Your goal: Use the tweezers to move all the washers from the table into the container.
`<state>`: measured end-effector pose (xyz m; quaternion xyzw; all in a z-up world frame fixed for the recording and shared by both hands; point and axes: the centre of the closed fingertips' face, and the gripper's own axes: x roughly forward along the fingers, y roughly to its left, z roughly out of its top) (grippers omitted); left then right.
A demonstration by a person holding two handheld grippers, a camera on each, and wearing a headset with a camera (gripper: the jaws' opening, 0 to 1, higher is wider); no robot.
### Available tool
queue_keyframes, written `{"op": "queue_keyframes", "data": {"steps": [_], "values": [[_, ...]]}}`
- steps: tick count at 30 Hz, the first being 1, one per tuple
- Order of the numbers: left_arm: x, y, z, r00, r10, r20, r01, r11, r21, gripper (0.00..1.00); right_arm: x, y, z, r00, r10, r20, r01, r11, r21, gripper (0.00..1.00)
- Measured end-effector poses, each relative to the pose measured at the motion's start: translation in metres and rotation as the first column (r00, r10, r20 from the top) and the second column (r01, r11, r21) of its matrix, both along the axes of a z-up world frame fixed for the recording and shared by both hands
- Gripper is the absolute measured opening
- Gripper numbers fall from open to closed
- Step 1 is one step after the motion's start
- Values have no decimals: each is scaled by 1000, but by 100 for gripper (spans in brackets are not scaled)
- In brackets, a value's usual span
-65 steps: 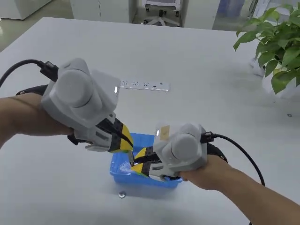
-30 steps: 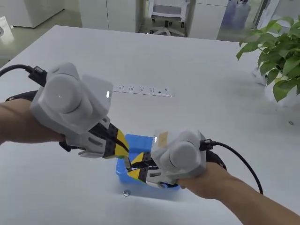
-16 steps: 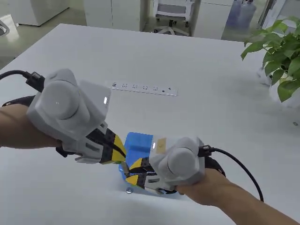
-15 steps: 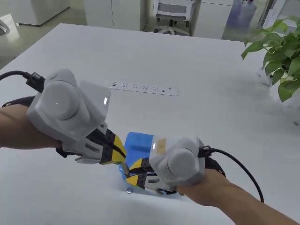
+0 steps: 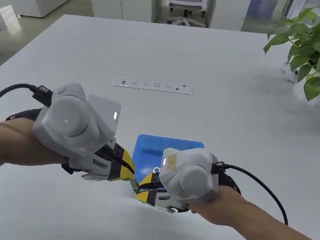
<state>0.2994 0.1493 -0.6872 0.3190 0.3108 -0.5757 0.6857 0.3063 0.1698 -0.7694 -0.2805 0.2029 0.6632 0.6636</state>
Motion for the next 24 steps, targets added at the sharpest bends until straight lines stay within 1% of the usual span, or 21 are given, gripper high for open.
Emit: {"op": "queue_keyframes", "data": {"steps": [8, 15, 24], "values": [[0, 0, -10, 1000, -1, -23, 2, 1000, 8, 5, -1, 0, -11, 1000, 0, -16, 0, 1000, -7, 10], [1, 1, -14, 999, 0, -39, 1, 1000, 11, 5, 1, 1, -16, 1000, -7, -26, 7, 1000, -5, 10], [3, -2, -18, 999, -9, -46, 10, 1000, 14, 5, 4, 1, -20, 999, -15, -34, 15, 1000, -4, 10]]}}
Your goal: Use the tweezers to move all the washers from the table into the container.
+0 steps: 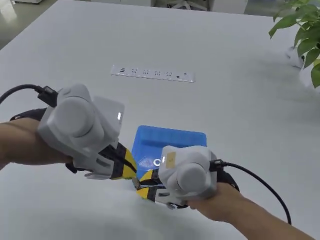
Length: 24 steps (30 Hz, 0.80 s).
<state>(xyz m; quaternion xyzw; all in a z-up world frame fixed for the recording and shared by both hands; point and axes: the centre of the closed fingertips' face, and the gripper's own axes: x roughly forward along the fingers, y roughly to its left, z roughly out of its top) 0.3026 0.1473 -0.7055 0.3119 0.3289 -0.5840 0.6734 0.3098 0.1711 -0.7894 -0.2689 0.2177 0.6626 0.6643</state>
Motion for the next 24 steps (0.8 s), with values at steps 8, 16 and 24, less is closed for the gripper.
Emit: {"op": "queue_keyframes", "data": {"steps": [8, 16, 24], "values": [[0, -1, -2, 1000, -4, -5, 4, 1000, 3, 5, 0, 0, -2, 1000, -2, -6, 2, 1000, 1, 11], [0, -1, -4, 1000, -4, -10, 4, 1000, 4, 5, 0, 0, -4, 1000, 0, -7, 0, 1000, 4, 11], [1, -3, -4, 1000, -15, -11, 15, 1000, 1, 5, 0, -1, -2, 1000, -7, -3, 7, 1000, 6, 11]]}}
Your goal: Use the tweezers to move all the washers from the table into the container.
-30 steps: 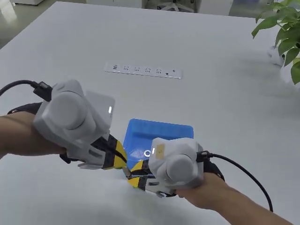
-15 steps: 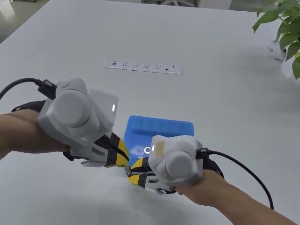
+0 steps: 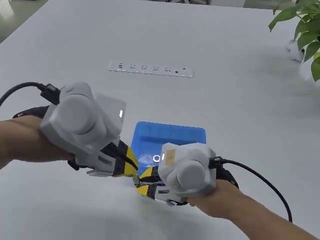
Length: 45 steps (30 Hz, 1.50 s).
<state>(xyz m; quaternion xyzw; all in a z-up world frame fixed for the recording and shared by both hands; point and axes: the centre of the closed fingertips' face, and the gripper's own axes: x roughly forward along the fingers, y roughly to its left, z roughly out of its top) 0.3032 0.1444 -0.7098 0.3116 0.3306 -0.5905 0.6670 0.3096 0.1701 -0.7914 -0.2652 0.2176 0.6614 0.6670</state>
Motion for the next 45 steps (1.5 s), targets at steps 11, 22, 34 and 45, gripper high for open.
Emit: {"op": "queue_keyframes", "data": {"steps": [11, 22, 34, 45], "values": [[5, 0, 0, 999, -37, -22, 38, 999, 6, 5, 1, -2, 11, 1000, -16, 3, 16, 1000, 26, 11], [13, 4, -2, 998, -48, -33, 49, 999, 22, 5, 4, -1, 15, 1000, -29, -3, 29, 999, 44, 11], [14, 4, -4, 998, -56, -38, 57, 998, 28, 5, 5, -1, 14, 1000, -27, 6, 27, 999, 35, 10], [12, 3, -4, 998, -58, -35, 59, 998, 31, 5, 4, -1, 14, 1000, -28, 9, 27, 999, 34, 9]]}}
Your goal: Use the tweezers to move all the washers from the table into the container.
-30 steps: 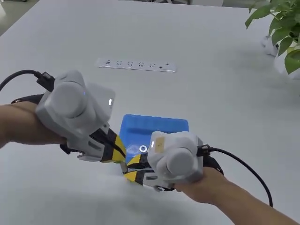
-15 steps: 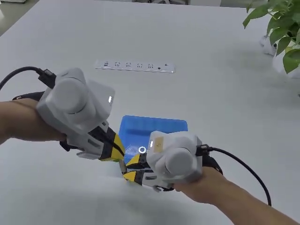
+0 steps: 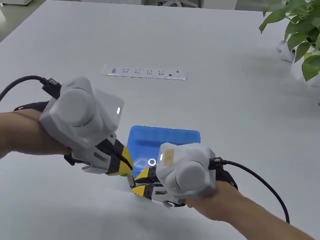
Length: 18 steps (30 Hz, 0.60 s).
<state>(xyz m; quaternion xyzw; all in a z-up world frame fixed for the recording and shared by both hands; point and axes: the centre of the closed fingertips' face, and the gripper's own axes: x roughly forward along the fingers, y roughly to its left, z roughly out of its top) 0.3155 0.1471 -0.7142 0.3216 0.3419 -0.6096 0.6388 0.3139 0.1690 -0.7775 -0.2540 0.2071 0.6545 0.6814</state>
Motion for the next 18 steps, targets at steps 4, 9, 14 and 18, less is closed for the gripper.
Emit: {"op": "queue_keyframes", "data": {"steps": [4, 9, 14, 18], "values": [[-1, 0, 0, 1000, -2, 4, 2, 1000, 11, 5, -1, 0, 0, 1000, 5, 3, -5, 1000, -3, 9], [-4, -1, 6, 1000, -2, 7, 2, 1000, 9, 5, -2, -1, 4, 1000, 6, 8, -6, 1000, 3, 9], [-7, -2, 13, 1000, 0, 18, 0, 1000, 9, 5, -4, -1, 11, 1000, 11, 13, -11, 1000, 8, 9], [-8, -2, 19, 1000, -1, 31, 1, 1000, 15, 5, -5, -2, 17, 1000, 15, 24, -15, 1000, 10, 8]]}}
